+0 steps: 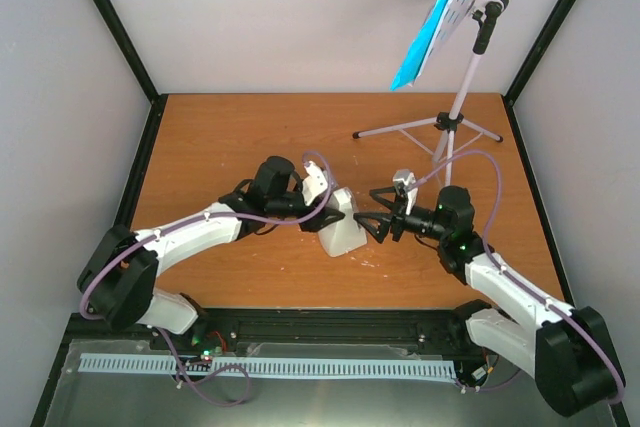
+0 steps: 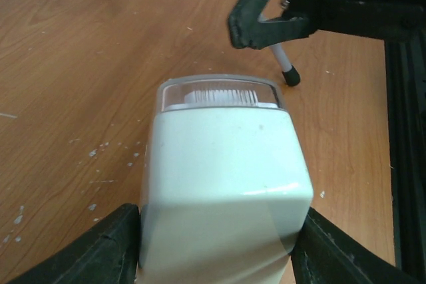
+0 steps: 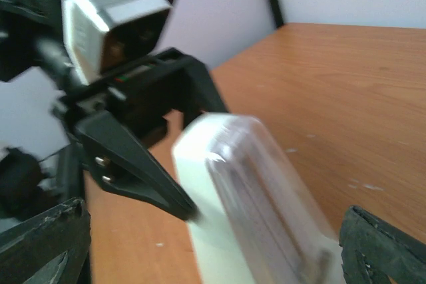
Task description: Pack up the instrument practice props
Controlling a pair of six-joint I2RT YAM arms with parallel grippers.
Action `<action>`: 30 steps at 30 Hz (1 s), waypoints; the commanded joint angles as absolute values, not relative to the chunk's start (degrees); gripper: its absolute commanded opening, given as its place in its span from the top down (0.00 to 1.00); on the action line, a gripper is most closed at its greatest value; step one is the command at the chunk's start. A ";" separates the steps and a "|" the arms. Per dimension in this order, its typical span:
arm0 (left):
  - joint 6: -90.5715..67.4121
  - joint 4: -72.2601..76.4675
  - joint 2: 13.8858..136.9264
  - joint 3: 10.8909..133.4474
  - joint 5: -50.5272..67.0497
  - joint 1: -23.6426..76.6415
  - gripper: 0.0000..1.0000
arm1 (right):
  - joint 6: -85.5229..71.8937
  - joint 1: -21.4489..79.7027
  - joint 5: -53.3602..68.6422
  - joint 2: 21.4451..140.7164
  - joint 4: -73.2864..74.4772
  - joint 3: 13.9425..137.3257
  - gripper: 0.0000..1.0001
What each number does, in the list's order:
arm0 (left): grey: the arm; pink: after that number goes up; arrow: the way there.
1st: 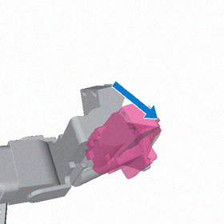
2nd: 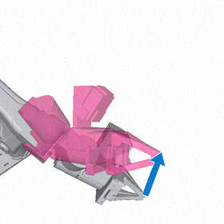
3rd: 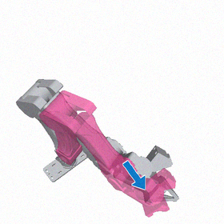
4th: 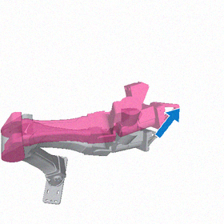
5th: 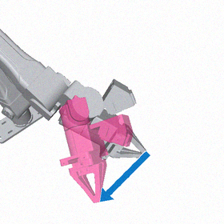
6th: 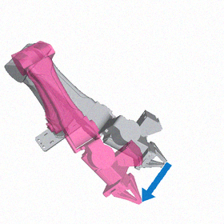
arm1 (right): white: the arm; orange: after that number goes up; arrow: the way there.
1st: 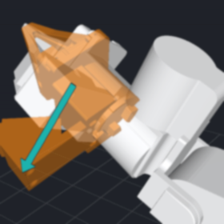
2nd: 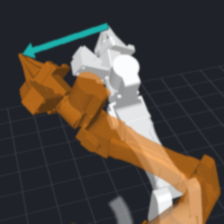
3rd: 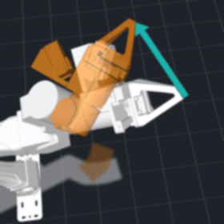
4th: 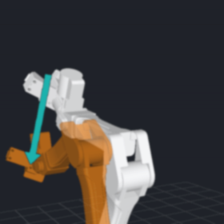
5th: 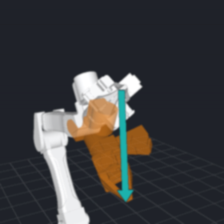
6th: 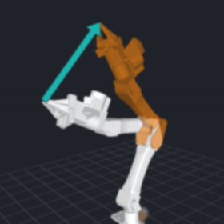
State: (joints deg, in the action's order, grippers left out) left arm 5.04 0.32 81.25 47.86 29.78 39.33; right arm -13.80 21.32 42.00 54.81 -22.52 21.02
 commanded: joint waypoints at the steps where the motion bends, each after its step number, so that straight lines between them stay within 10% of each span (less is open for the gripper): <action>1: 9.14 -4.32 82.61 49.82 30.21 42.02 0.36 | -16.70 20.69 56.38 58.78 -30.50 25.44 0.00; 6: 5.22 0.52 79.79 46.57 33.49 41.97 0.09 | -15.25 20.74 57.33 66.85 -30.00 31.55 0.00; 17: -14.95 4.70 64.01 41.81 38.34 28.25 0.03 | -8.36 24.43 67.84 77.06 -14.83 41.15 0.00; 30: -22.04 -6.97 59.47 51.83 47.41 12.32 0.01 | -7.16 32.57 48.97 69.29 -10.64 29.77 0.08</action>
